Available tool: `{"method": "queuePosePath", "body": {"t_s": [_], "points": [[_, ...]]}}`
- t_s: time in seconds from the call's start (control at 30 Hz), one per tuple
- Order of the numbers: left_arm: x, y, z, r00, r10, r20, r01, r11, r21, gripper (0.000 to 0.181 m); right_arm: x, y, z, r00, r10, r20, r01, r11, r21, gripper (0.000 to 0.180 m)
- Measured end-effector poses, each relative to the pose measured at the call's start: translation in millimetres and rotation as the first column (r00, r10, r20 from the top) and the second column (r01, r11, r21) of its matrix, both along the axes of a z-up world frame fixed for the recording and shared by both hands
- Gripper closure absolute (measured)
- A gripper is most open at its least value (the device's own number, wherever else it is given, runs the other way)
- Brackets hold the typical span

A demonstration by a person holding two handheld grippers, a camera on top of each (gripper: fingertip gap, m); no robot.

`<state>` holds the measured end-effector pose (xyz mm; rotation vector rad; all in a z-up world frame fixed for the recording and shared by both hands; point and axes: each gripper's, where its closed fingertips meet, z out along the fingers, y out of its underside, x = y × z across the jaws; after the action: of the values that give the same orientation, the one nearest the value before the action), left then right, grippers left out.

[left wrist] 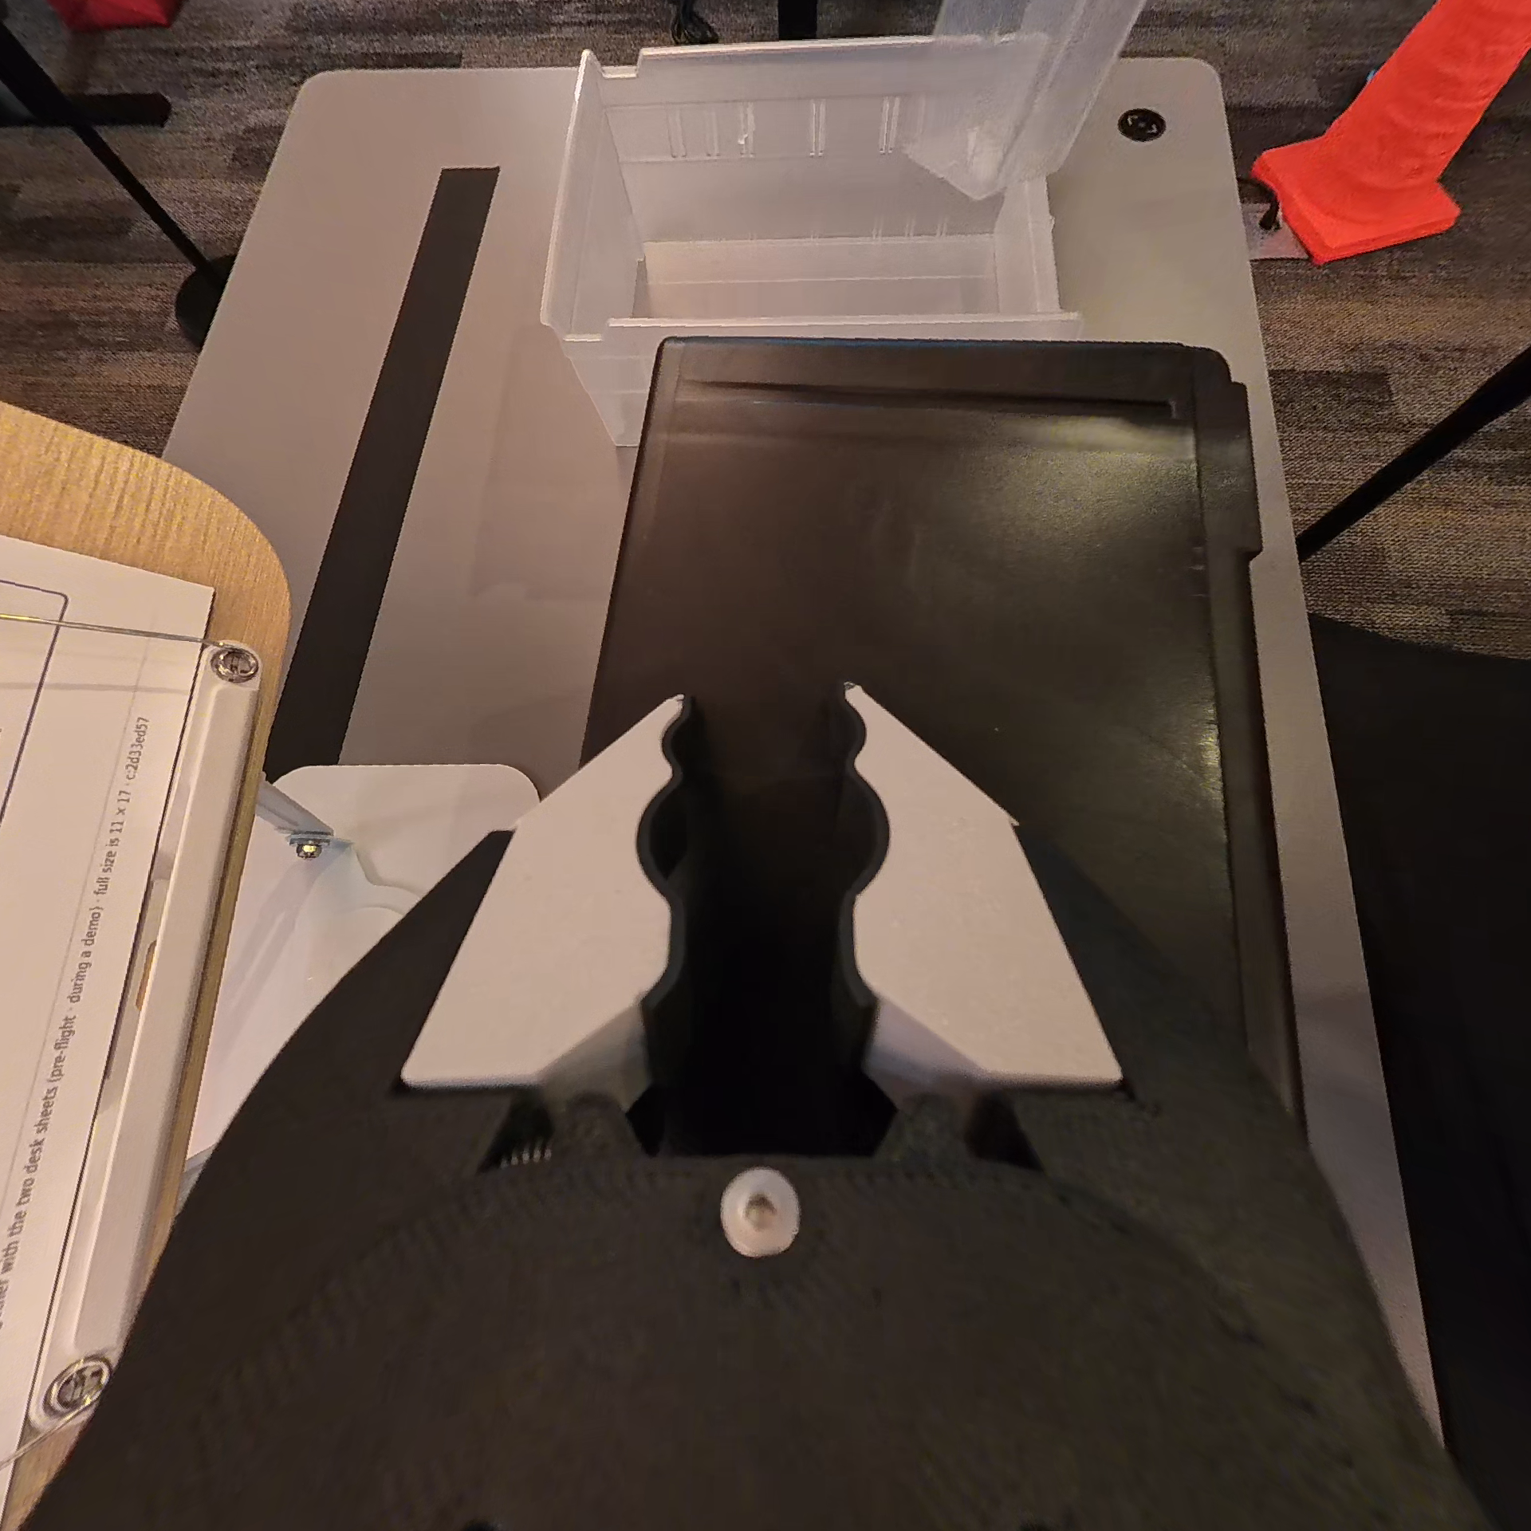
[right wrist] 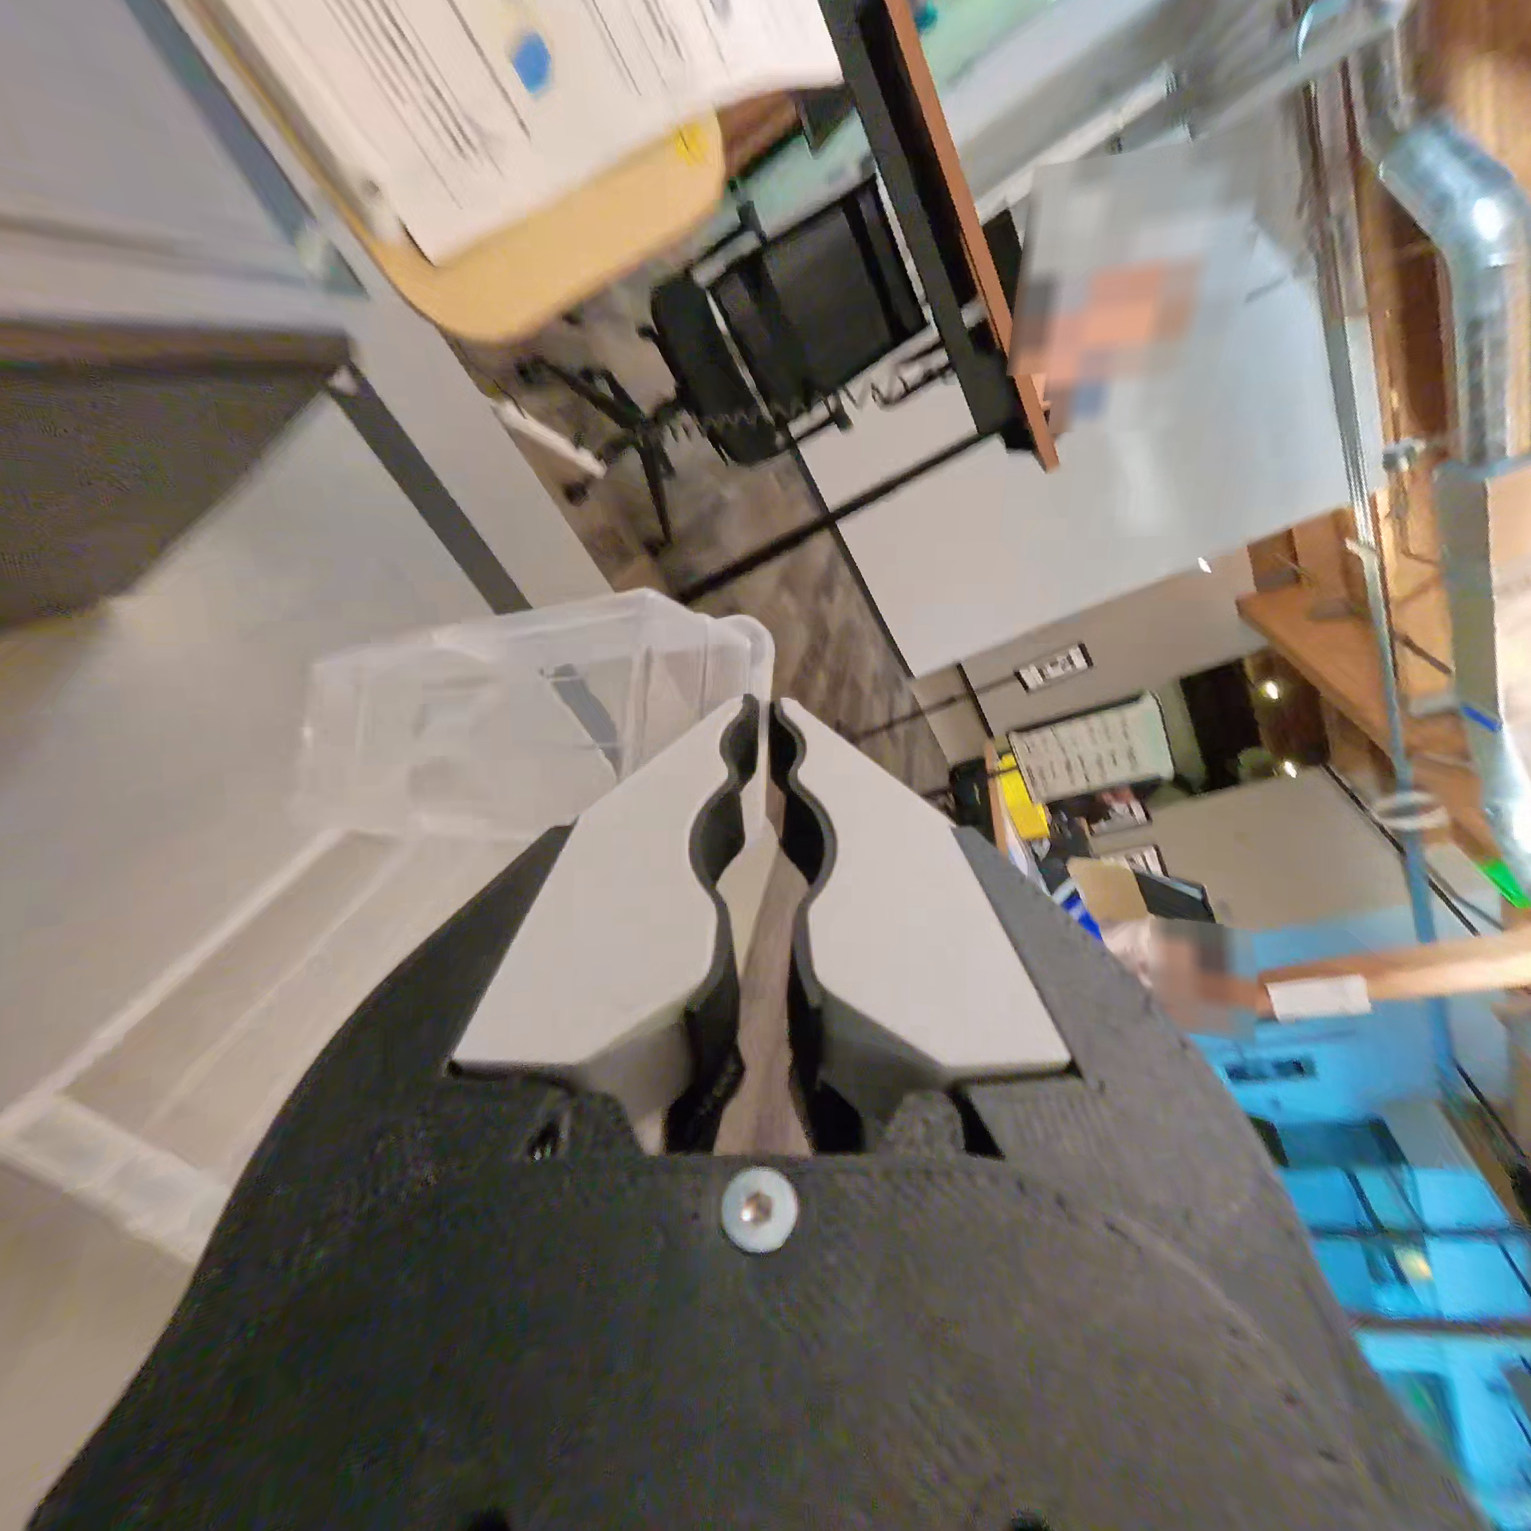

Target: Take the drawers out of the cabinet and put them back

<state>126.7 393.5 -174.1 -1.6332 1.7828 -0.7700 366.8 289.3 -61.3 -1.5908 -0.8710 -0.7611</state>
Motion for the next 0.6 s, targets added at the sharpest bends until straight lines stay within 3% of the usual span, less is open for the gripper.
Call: {"method": "queuePosePath", "body": {"t_s": [0.1, 0.33, 0.5, 0.6], "points": [[0.0, 0.0, 0.0, 1.0, 0.0, 0.0, 0.0, 1.0, -0.004, 0.149, 50.4, 35.8, -16.5, 0.984, -0.153, 0.094, 0.156, 0.987, -0.026, 0.179], [0.0, -0.1, -0.1, 1.0, -0.001, 0.0, 0.001, 1.0, -0.002, 0.149, 117.3, 108.8, -123.1, 0.839, -0.324, 0.438, 0.406, 0.907, -0.108, 0.18], [-0.1, 0.0, -0.1, 1.0, -0.004, 0.0, 0.004, 1.0, -0.01, 0.15, 120.5, 126.8, -175.1, 0.827, -0.317, 0.464, 0.436, 0.883, -0.173, 0.18], [-0.1, -0.7, 0.0, 1.0, -0.009, 0.001, 0.009, 1.0, -0.003, 0.151, 113.7, 131.5, -188.3, 0.867, -0.315, 0.386, 0.411, 0.89, -0.197, 0.178]]}}
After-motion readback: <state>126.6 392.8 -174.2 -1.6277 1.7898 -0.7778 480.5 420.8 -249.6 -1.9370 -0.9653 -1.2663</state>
